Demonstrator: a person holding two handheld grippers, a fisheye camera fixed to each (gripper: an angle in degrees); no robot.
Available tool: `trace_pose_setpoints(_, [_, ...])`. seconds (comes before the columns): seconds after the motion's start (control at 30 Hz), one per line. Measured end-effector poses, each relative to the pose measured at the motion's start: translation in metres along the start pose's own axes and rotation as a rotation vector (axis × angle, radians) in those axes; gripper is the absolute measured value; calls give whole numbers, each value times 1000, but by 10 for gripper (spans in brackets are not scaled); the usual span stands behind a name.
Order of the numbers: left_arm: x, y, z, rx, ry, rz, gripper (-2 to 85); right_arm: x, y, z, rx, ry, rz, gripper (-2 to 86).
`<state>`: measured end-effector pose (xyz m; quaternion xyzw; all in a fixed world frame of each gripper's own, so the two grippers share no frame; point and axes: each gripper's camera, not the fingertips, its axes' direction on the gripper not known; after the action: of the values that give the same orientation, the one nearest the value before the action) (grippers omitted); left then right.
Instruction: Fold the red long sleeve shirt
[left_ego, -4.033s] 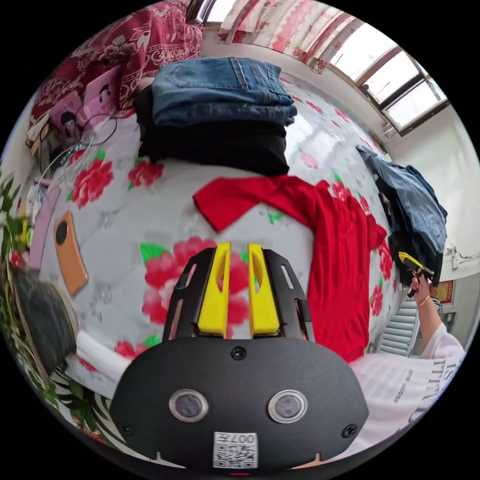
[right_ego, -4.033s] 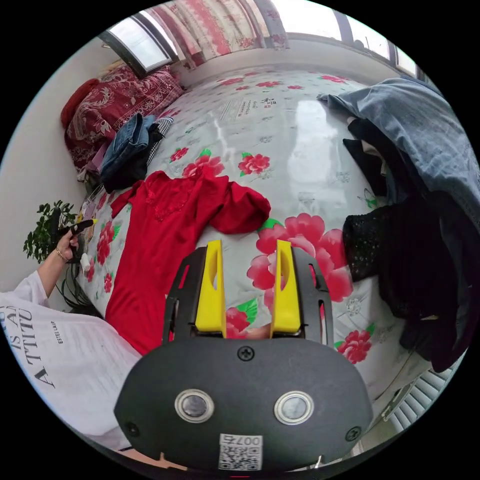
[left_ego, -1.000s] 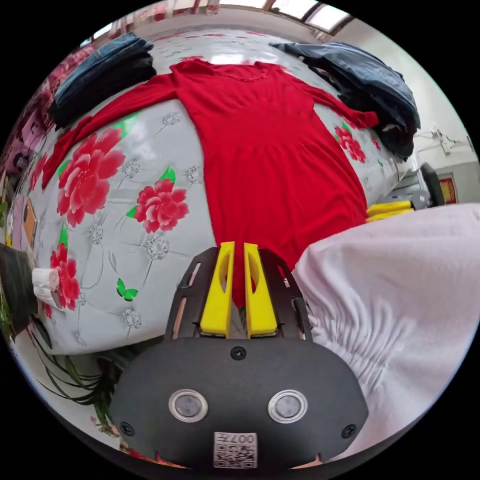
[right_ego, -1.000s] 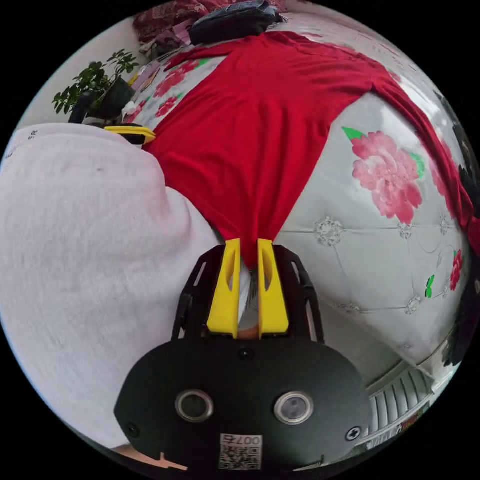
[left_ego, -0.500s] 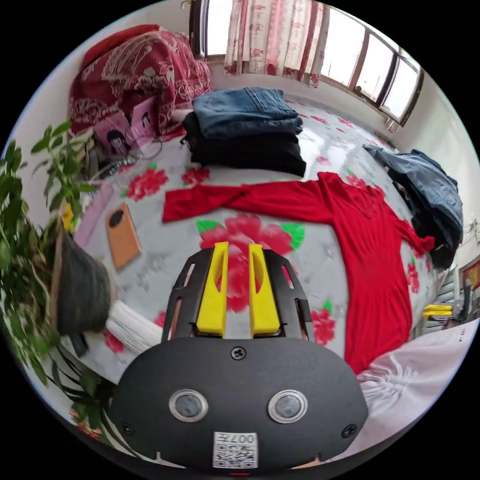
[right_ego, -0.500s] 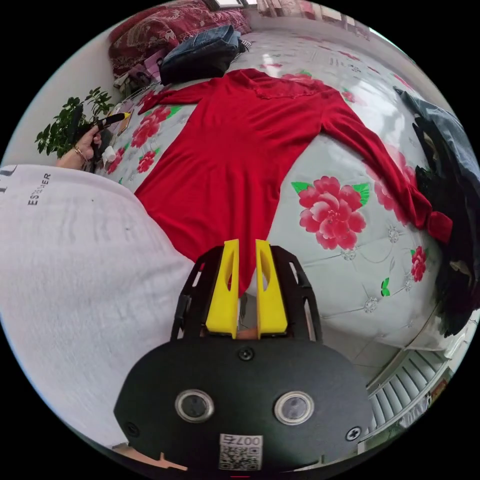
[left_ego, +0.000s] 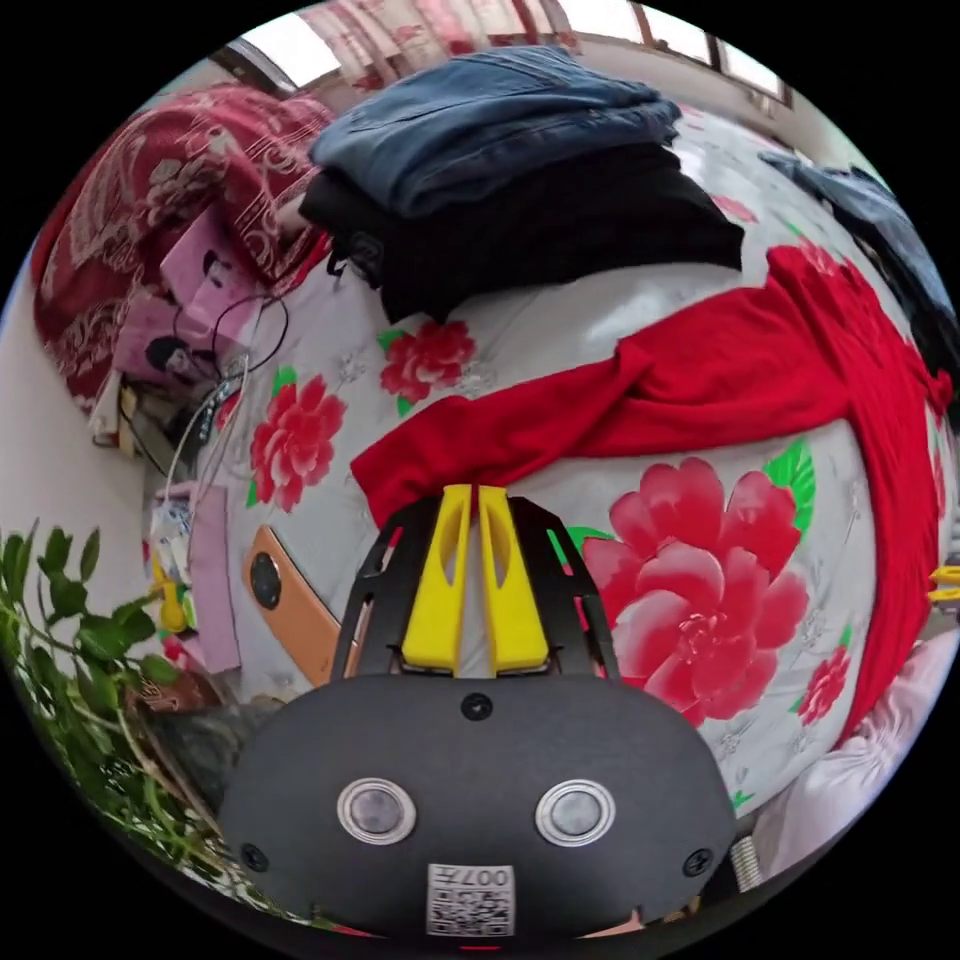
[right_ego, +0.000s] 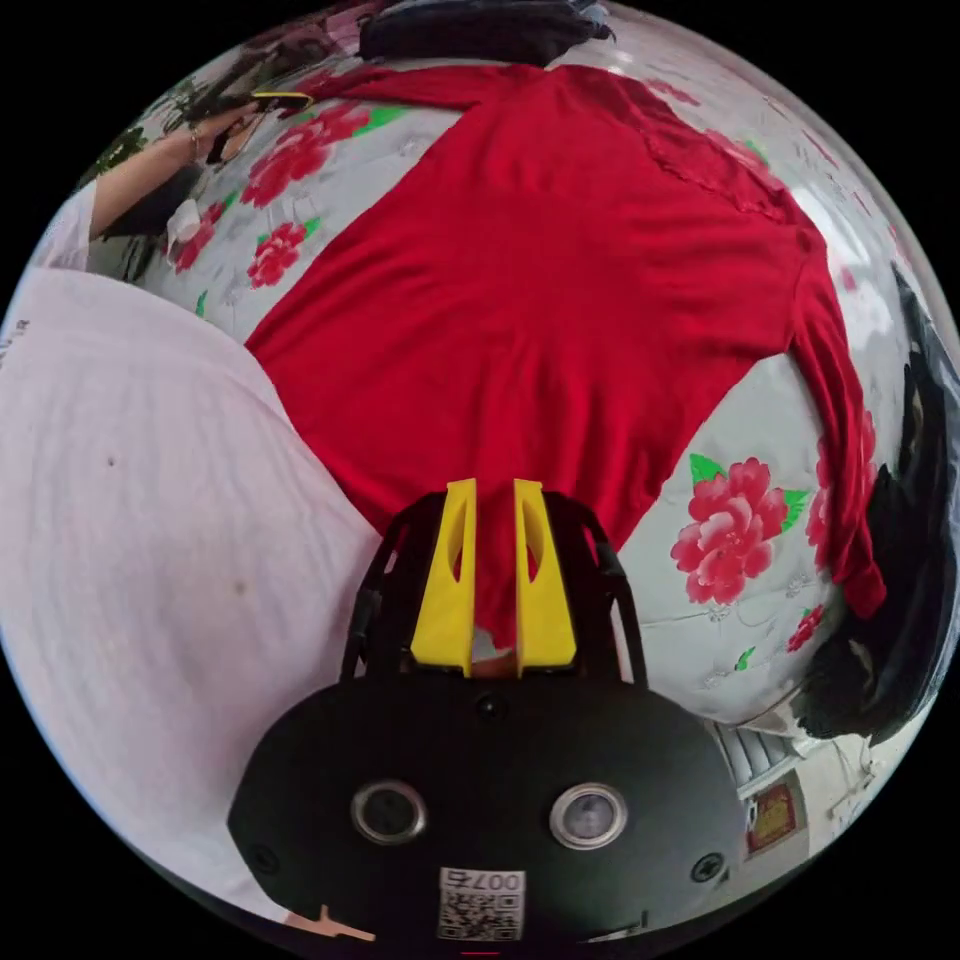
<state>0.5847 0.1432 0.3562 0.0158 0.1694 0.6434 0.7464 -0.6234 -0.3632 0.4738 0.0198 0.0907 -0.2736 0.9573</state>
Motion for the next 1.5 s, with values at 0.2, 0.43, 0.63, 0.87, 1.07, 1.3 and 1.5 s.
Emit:
trace_pose_setpoints(0.2, [-47, 5, -44, 85, 327, -2, -9, -2, 0, -4, 40, 18, 31, 51])
trace_pose_setpoints(0.43, [-91, 20, -152, 518, 1133, -8, -9, 30, 19, -15, 102, -149, 154, 52])
trace_pose_setpoints(0.63, [48, -5, -231, 541, 1347, 335, -3, 54, 65, -62, 356, -180, 231, 62])
trace_pose_setpoints(0.87, [230, 9, -179, 123, 1204, 535, 53, 106, 134, -87, 547, -224, 375, 76])
trace_pose_setpoints(1.07, [197, 36, -124, -4, 1029, 258, 56, 108, 126, -76, 543, -258, 292, 73])
trace_pose_setpoints(1.3, [165, 26, -95, -44, 837, 57, 56, 85, 69, -53, 337, -107, 56, 42])
trace_pose_setpoints(1.5, [182, 2, -71, -92, 762, 51, 56, 91, 126, -107, 400, -4, -69, 9])
